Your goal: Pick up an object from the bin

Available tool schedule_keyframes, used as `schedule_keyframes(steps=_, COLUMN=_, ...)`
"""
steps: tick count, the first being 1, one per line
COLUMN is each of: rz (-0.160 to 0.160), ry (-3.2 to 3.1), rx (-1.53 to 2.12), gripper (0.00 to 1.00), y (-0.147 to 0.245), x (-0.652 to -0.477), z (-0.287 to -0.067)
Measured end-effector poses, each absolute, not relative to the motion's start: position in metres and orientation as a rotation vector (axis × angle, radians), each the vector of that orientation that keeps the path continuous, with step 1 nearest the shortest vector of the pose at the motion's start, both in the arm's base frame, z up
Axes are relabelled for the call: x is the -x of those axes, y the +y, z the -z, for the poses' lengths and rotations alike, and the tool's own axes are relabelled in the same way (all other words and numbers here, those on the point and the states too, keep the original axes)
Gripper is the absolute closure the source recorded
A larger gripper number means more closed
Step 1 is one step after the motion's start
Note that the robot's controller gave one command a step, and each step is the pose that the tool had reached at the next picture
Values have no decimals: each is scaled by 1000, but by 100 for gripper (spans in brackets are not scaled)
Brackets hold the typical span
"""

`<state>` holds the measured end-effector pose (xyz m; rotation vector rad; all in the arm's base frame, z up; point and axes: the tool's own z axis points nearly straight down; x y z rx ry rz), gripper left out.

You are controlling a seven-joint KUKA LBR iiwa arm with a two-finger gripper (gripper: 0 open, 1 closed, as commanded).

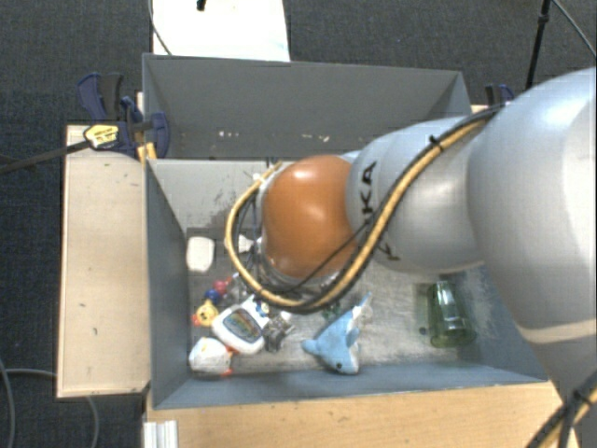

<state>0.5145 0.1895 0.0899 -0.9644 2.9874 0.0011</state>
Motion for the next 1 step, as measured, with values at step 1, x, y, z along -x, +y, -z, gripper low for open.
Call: schedule_keyframes(steps=1, rz=-1, ry=2987, rx=964, gripper=100, y=190, x=-515, z=-90)
